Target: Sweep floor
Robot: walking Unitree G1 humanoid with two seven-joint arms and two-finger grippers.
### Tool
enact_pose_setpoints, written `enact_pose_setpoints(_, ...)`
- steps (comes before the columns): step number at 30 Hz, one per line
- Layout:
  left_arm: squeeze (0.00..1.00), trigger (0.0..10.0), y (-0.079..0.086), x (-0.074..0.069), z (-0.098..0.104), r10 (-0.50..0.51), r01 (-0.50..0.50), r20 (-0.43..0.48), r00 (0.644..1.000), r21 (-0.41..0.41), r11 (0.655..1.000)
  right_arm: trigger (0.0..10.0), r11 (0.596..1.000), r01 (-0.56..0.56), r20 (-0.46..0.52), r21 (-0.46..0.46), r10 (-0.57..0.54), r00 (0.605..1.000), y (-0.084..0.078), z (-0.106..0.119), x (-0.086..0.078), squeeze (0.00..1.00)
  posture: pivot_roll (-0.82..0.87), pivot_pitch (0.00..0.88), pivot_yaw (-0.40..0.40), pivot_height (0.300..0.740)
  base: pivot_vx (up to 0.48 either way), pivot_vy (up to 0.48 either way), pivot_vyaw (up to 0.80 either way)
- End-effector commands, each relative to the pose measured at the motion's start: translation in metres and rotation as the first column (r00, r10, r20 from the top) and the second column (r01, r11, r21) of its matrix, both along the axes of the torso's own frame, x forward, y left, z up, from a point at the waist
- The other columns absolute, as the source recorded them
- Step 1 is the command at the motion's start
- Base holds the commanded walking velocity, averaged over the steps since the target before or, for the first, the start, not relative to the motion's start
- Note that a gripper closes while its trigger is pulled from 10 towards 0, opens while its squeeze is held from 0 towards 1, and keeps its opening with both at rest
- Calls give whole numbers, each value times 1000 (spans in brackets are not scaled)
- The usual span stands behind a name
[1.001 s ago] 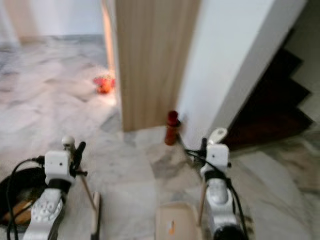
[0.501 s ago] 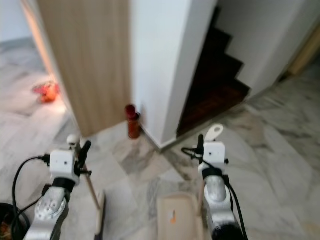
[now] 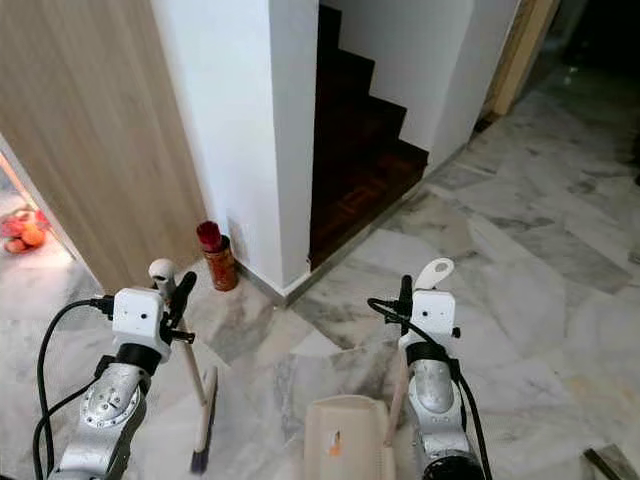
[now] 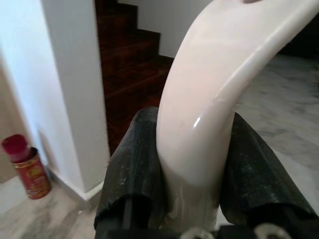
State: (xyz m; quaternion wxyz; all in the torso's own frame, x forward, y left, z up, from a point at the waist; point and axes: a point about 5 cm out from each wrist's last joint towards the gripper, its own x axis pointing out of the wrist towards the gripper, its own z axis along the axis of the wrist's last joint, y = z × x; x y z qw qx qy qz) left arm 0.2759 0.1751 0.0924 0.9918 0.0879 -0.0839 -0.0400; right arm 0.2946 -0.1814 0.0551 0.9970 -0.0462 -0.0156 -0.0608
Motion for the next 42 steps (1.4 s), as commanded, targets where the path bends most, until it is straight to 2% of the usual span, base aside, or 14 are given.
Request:
enact_pose_setpoints(1,0,10000,0,2,3,-3,3,11,1000,18,1000,10000,1000,-2,53,-5,3,999,0,13,7,0,113,0,-5,740,0,0,0)
enact_pose_setpoints(15,0,10000,2,1,3,30,-31,21,999,8,1000,10000,1000,-26,61,4,26,998,5,17,12,0,117,0,-28,740,0,-288,0)
enact_pose_setpoints(20,0,10000,1,1,3,32,-32,22,999,3,999,10000,999,-34,57,-4,34,998,5,17,13,0,112,3,-33,740,0,-288,-783)
enact_pose_setpoints(42,0,10000,1,4,4,39,-38,28,999,-12,999,10000,999,-36,56,-5,36,998,6,19,15,0,111,4,-36,740,0,0,-782)
